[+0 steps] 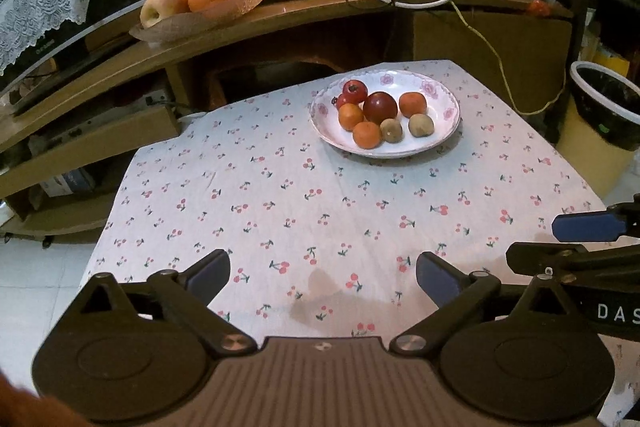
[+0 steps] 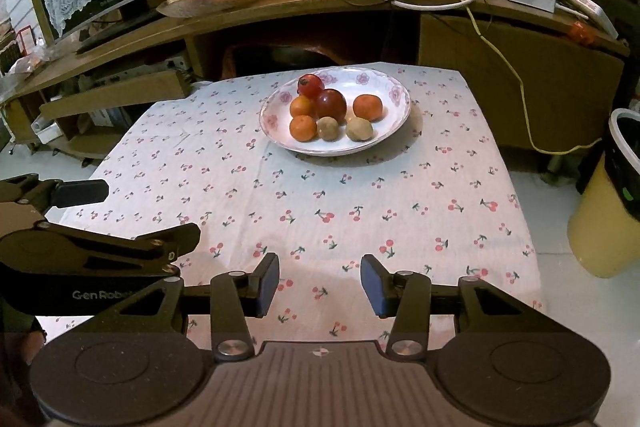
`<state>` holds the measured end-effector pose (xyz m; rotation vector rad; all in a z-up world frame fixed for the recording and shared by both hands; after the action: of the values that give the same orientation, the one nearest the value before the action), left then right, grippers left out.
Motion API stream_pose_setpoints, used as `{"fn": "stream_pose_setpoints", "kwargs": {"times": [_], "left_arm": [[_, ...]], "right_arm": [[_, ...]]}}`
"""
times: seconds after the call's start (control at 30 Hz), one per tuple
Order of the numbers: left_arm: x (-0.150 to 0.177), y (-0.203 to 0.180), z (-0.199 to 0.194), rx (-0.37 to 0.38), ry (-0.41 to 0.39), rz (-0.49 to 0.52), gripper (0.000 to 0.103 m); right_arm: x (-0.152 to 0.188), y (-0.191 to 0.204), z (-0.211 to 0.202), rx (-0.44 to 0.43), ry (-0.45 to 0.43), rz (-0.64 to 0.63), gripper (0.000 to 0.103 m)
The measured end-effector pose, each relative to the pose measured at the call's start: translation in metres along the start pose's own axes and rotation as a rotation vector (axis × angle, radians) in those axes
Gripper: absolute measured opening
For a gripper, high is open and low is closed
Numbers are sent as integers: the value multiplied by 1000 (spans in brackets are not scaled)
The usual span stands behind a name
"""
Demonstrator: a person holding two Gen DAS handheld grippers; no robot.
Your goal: Organize fruits
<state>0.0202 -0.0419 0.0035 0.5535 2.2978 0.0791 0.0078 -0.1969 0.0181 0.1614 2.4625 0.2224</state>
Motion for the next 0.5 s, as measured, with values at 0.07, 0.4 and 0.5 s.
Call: {"fn": "stream_pose_setpoints", "kwargs": {"times": [0.07,0.4,0.5], "left_arm": [[2,-1,-2,-1,7,-5,103],[13,-2,-8,7,29,-34,103],[15,-2,-8,6,31,-35,103]], "right_arm": [[3,1,-3,1,0,1,46],[12,3,-10,0,7,2,46],[15,4,-10,0,11,1,46]]}}
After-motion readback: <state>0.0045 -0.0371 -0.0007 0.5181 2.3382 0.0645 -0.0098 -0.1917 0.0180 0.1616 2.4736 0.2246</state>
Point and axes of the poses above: each gripper's, at about its wrist camera, not at the fingertips, and z roughly the way its jaws point, y to its left, x to its underside, the point moved 1 cm from there along z, roughly the way its jaws point, and after that the axes turned 9 degrees about z, right-handed, at the moved point
